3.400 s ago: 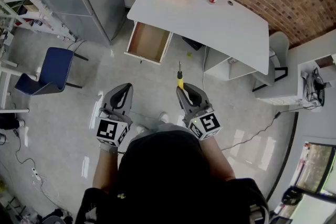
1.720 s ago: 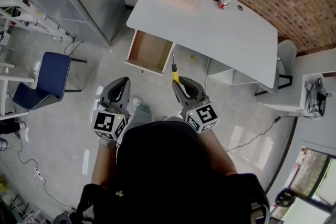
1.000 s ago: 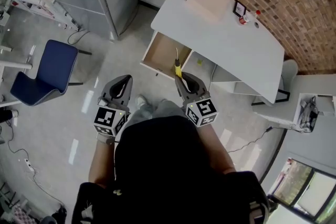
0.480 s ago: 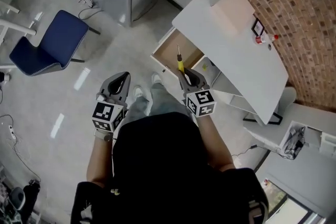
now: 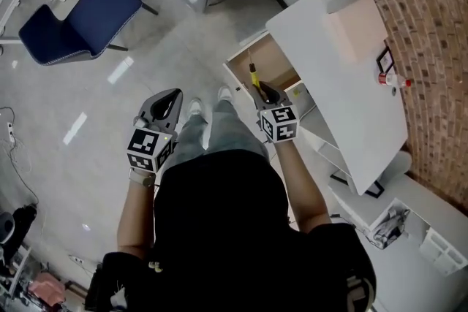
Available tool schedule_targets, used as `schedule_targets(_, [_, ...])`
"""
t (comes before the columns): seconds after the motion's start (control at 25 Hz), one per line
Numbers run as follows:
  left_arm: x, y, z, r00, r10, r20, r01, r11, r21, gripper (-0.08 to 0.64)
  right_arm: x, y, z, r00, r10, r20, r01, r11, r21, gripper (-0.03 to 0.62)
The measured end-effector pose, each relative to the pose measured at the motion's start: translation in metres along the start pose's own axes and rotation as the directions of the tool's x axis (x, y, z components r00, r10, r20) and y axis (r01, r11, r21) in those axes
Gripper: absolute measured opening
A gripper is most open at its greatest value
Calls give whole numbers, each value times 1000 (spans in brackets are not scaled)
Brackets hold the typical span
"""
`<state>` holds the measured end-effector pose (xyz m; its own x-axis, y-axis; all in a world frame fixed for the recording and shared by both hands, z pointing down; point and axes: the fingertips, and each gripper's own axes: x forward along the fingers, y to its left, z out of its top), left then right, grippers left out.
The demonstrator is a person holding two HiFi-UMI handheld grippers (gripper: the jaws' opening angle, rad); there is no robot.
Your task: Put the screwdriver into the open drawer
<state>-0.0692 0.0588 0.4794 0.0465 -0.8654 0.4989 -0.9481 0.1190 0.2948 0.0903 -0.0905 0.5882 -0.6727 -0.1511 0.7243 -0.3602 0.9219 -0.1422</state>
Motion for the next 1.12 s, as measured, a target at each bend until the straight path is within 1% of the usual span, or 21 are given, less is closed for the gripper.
schedule_targets(0.2, [9, 6, -27, 995, 80, -66, -84, 994, -62, 3, 32, -19, -30, 994, 61, -85, -62, 998, -8, 81])
schedule_targets(0.36, [19, 7, -50, 984, 124, -124, -137, 985, -102, 3, 66, -33, -61, 979, 97, -180, -105, 994, -37, 81])
schedule_targets(0.6, [28, 5, -76, 968, 183, -174, -212, 964, -163, 4, 116, -55, -104, 946, 130, -298, -159, 984, -77, 81])
schedule_targets(0.8, [34, 7, -100, 951, 224, -211, -267, 943, -200, 3, 155, -71, -146, 912, 137, -387, -194, 974, -113, 80])
schedule_targets(1.0, [43, 2, -117, 938, 246, -244, -301, 928, -220, 5, 181, -83, -182, 874, 139, -466, -227, 964, -137, 81])
schedule_targets(1.12, [45, -3, -128, 932, 248, -265, -311, 922, -232, 5, 192, -91, -200, 856, 131, -501, -231, 962, -143, 80])
